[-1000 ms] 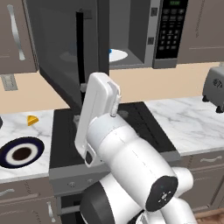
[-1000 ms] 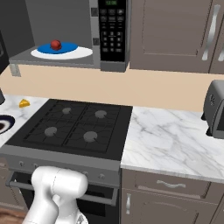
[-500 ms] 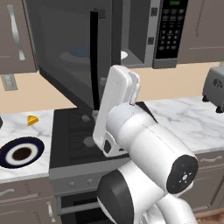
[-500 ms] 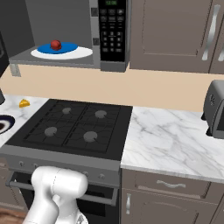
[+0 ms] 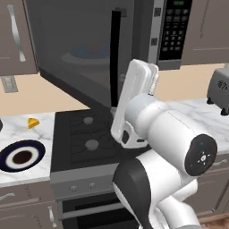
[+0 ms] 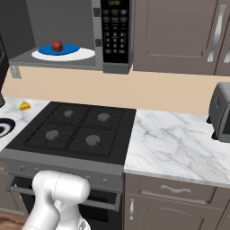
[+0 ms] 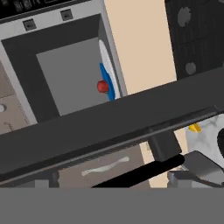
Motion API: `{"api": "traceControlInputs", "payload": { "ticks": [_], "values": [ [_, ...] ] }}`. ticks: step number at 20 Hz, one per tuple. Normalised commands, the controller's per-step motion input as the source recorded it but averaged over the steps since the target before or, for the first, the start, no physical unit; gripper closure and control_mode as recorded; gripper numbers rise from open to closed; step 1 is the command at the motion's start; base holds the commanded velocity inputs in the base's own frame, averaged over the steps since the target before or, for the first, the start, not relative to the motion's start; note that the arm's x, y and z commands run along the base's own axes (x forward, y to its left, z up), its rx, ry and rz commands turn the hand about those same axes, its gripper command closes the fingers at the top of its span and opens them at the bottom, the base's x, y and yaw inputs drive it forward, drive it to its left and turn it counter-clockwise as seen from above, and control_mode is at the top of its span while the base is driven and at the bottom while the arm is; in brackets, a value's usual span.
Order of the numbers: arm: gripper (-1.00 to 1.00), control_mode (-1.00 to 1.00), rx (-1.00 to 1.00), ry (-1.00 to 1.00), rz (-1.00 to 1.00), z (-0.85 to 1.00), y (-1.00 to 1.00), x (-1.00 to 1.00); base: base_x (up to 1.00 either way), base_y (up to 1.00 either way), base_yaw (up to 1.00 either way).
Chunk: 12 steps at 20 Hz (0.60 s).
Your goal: Pick the bell pepper from the counter and place it in the microwave. Then turn on the microwave.
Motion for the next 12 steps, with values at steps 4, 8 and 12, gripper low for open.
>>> {"api": "traceControlInputs", "payload": {
  "ticks": [4, 8, 12],
  "values": [
    [-1.00, -1.00, 0.00, 0.13, -0.06, 0.03, -0.37, 0.29, 0.00, 0.00, 0.00],
    [-1.00, -1.00, 0.00, 0.16, -0.07, 0.03, -0.38, 0.33, 0.00, 0.00, 0.00],
    [-1.00, -1.00, 0.00, 0.16, -0.07, 0.00, -0.33, 0.37, 0.00, 0.00, 0.00]
  ]
}}
